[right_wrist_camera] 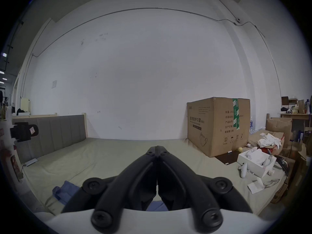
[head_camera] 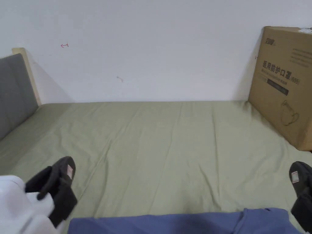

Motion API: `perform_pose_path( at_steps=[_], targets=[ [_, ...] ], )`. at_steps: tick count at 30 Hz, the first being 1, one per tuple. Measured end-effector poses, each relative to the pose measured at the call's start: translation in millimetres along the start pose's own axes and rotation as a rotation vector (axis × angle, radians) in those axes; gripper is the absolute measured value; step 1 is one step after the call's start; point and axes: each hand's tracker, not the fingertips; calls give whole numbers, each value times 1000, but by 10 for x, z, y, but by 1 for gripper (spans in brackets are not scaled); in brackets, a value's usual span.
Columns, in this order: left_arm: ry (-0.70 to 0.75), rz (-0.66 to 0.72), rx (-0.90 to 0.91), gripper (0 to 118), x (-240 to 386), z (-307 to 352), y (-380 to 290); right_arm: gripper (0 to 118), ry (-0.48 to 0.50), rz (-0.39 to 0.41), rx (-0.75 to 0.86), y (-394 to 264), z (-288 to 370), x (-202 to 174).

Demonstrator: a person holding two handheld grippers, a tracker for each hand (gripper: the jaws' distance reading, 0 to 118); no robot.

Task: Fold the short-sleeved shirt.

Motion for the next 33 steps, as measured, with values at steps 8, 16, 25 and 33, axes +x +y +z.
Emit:
perform_pose_path(
  at_steps=[8,16,25,33],
  targets=[
    [-369,773,-695,0,-1999,-545,-485,0,112,27,-160,-124,12,-109],
    [-354,848,-836,117,-2596,-585,-1311,0,218,67,-293,-257,-172,-534],
    [-609,1016,-919,118,-2371,-1154,-1987,0,324,148,-364,-303,-317,-977],
    [-402,883,-900,5,-2096,-1336,-2375,0,370,146,-380,-301,-378,-1119]
  ],
)
